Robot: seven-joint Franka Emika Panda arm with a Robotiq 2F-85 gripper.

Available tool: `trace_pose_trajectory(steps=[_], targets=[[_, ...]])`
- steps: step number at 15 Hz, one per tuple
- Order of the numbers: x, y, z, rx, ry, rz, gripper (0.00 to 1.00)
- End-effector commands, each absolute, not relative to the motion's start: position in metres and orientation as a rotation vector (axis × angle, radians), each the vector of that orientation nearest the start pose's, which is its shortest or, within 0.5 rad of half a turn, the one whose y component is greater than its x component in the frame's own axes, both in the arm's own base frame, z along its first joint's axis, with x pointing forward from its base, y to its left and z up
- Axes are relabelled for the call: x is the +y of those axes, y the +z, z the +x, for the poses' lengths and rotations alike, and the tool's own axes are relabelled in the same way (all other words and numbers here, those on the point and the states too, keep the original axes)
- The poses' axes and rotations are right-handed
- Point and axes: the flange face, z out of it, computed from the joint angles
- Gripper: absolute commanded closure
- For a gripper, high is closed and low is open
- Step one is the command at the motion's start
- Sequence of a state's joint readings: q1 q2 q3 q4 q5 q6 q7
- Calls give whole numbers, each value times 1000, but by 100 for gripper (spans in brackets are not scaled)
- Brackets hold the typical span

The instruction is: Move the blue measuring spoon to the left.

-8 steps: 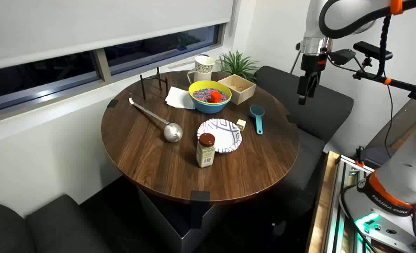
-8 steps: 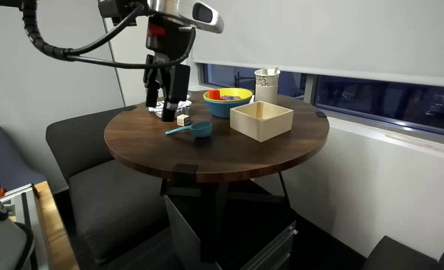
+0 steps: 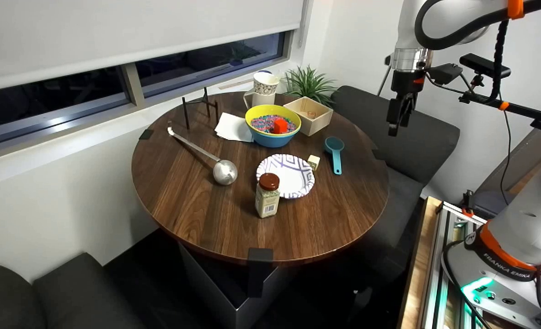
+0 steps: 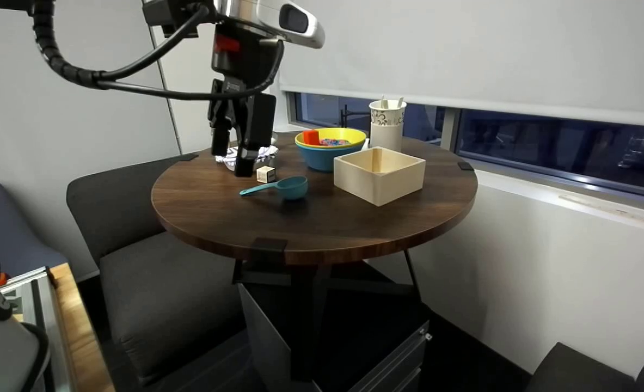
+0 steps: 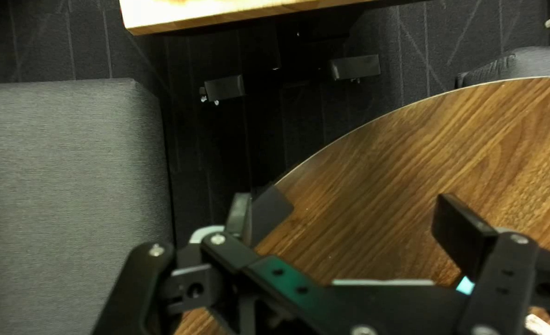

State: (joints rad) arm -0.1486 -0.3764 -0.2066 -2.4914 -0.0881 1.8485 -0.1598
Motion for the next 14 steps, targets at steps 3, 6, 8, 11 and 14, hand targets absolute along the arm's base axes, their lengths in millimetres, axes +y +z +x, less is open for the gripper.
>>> trace_pose_trajectory(steps=[3,6,8,11,14], targets=[[-130,391,370,215,333,-3041,0],[-115,379,384,196,226,-3039,0],[-104,366,392,193,180,-3017,0],[-96,355,408,223,-20,-3033,0],[-98,346,422,264,-142,-3057,0]])
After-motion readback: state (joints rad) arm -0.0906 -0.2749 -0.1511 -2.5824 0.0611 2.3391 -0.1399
